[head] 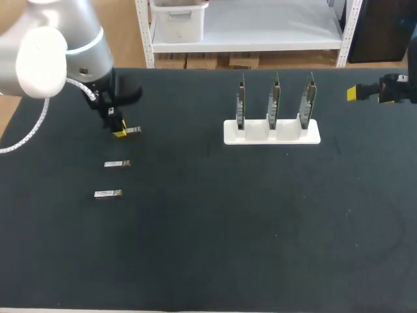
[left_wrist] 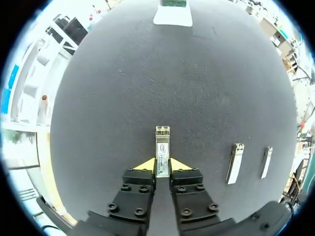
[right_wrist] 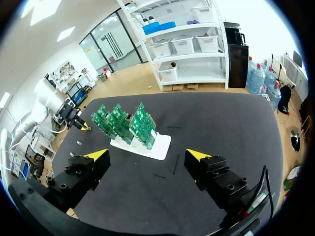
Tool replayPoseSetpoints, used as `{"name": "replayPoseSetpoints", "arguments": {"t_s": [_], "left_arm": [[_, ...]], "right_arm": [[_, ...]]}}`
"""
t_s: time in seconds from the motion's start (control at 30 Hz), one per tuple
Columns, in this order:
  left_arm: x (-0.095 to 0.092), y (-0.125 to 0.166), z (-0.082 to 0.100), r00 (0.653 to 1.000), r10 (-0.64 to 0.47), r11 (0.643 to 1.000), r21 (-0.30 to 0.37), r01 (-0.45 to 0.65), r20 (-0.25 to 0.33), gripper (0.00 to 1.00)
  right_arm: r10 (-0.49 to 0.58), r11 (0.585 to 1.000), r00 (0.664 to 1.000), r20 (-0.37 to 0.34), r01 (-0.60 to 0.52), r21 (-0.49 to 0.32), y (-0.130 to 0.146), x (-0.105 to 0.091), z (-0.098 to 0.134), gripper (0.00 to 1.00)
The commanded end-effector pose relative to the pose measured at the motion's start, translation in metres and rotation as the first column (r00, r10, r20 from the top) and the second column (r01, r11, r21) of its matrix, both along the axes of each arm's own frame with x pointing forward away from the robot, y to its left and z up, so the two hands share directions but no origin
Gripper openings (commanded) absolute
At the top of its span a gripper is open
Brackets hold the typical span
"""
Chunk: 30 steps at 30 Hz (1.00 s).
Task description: Pick up the optical module with the left hand, and insert it into the network port with the right hand.
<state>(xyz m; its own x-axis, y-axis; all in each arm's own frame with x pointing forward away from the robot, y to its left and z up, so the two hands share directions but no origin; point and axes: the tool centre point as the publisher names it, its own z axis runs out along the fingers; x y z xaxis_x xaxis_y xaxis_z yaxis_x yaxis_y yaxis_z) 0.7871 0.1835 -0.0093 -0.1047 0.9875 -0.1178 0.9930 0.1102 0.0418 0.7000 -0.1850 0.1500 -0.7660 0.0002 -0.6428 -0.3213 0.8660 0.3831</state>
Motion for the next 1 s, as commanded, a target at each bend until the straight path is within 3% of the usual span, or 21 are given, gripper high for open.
{"name": "replayPoseSetpoints", "arguments": {"t_s": [0.03,0.13,0.2,0.3,0.43,0.53,0.8,0.9,1.0], "left_arm": [[0.005,0.002,0.008,0.998,0.056,0.997,-0.049,-0.055,0.008,0.00],[0.020,-0.007,0.033,0.987,0.161,0.970,-0.187,-0.155,0.014,0.00],[0.033,-0.016,0.058,0.967,0.255,0.916,-0.322,-0.238,0.013,0.00],[0.051,-0.026,0.101,0.929,0.370,0.780,-0.535,-0.326,-0.027,0.00],[0.062,-0.038,0.146,0.896,0.442,0.616,-0.710,-0.341,-0.046,0.00],[0.064,-0.047,0.170,0.888,0.452,0.515,-0.788,-0.338,-0.086,0.00],[0.049,-0.080,0.214,0.944,0.309,0.359,-0.904,-0.230,-0.118,0.00],[0.046,-0.094,0.222,0.958,0.259,0.326,-0.923,-0.204,-0.121,0.00],[0.043,-0.109,0.227,0.971,0.215,0.321,-0.932,-0.168,-0.101,0.00]], "right_arm": [[0.000,1.000,1.000,0.000,0.000,0.000,0.000,0.000,0.000,1.00],[0.000,1.000,1.000,0.000,0.000,0.000,0.000,0.000,0.000,1.00],[0.000,1.000,1.000,0.000,0.000,0.000,0.000,0.000,0.000,1.00],[0.000,1.000,1.000,0.000,0.000,0.000,0.000,0.000,0.000,1.00],[0.000,1.000,1.000,0.000,0.000,0.000,0.000,0.000,0.000,1.00],[0.000,1.000,1.000,0.000,0.000,0.000,0.000,0.000,0.000,1.00],[0.000,1.000,1.000,0.000,0.000,0.000,0.000,0.000,0.000,1.00],[0.000,1.000,1.000,0.000,0.000,0.000,0.000,0.000,0.000,1.00],[0.000,1.000,1.000,0.000,0.000,0.000,0.000,0.000,0.000,1.00]]}}
